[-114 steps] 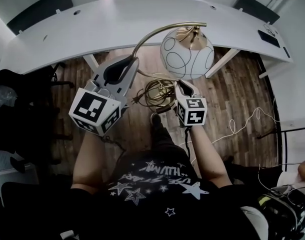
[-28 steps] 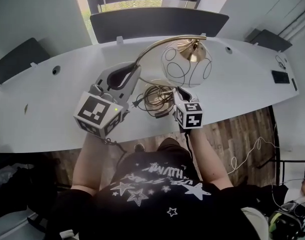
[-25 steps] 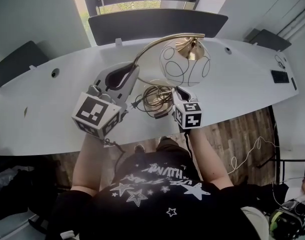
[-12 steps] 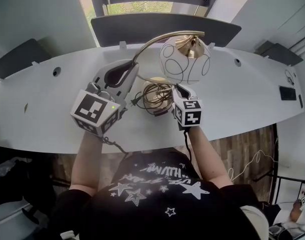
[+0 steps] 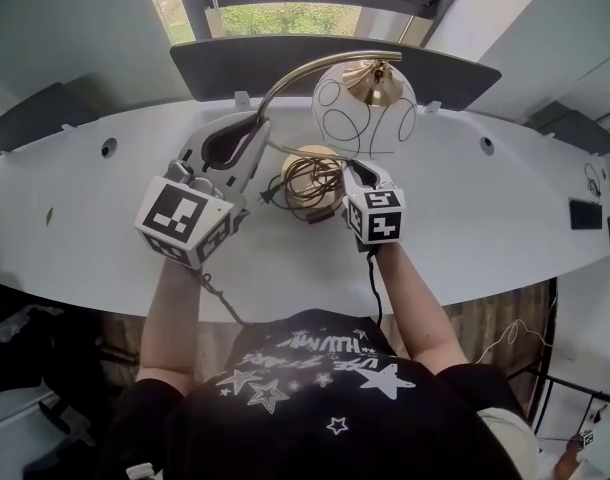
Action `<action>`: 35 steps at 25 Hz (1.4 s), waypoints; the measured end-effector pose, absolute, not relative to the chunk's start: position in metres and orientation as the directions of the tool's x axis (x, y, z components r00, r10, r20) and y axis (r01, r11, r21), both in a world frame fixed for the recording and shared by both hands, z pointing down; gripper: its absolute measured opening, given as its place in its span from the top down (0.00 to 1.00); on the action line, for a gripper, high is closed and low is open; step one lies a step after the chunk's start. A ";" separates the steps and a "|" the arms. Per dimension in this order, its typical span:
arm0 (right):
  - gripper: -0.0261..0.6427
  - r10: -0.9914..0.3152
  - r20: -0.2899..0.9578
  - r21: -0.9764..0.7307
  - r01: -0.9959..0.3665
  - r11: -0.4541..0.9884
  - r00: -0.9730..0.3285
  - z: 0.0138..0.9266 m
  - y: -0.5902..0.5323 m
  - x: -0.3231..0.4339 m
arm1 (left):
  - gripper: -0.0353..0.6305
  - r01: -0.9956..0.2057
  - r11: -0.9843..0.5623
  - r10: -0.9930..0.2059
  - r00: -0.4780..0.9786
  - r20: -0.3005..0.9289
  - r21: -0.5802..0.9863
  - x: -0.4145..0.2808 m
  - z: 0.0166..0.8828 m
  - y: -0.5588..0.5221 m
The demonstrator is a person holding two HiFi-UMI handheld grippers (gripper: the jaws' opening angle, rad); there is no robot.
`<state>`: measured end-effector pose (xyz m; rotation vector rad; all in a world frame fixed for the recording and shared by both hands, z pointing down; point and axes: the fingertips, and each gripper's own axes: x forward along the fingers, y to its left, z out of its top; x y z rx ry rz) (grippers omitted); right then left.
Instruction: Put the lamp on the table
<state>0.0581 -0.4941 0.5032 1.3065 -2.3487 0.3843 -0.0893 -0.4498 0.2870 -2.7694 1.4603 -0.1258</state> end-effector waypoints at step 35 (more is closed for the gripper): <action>0.90 -0.709 0.526 -0.062 -0.853 0.519 -0.470 0.548 -0.639 0.043 | 0.90 -0.812 -0.581 -0.812 0.575 0.102 -0.054 -0.100 0.330 -0.594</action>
